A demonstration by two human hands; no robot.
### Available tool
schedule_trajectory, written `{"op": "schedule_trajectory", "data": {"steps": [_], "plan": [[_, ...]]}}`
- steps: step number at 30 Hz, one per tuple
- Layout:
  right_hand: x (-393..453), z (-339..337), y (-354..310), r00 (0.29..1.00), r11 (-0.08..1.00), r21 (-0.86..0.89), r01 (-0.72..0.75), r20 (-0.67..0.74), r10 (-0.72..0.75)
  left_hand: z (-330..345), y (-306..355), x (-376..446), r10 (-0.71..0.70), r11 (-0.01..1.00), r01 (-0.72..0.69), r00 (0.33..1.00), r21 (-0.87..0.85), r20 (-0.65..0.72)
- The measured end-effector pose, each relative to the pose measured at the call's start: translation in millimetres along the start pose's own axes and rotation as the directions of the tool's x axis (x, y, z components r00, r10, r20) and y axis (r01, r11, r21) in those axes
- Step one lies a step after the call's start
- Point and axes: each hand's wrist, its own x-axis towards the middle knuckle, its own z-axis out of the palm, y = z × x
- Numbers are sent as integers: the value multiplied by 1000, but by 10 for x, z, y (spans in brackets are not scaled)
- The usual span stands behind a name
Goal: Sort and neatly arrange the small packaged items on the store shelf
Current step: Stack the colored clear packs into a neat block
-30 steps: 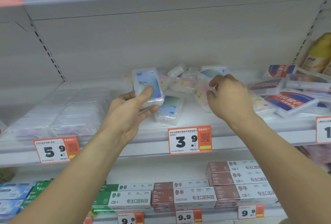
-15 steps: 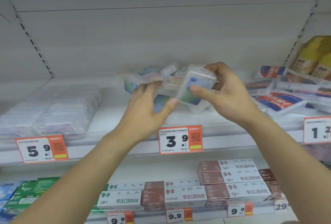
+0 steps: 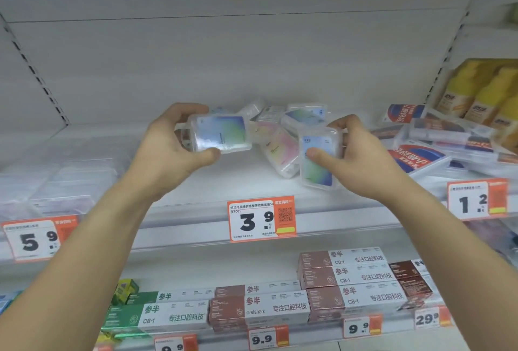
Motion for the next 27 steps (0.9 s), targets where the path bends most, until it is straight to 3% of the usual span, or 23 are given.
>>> {"op": "schedule_trajectory", "data": {"steps": [4,7,10,13,18,27], "plan": [[35,262,-114,995,997,80,12,99,-20,22,-8,-45,37,970,-24,998,-243,51],[59,402,-167,981,976,214,35,177,-74,17,-59,-53,21,950,-11,999,-311,29],[82,361,-215,984,976,181,121,110,-143,-16,-108,-78,8,956,10,998,-294,62],[78,302,-226,980,936,334,108,126,-157,-56,-122,-113,71,971,-32,985,-237,159],[7,360,-323,939,901,430,64,280,-200,-93,-105,-133,135,979,-177,934,100,330],[-13,502,-474,914,907,416,67,339,-224,-209,-52,-195,114,976,-175,916,127,386]]}}
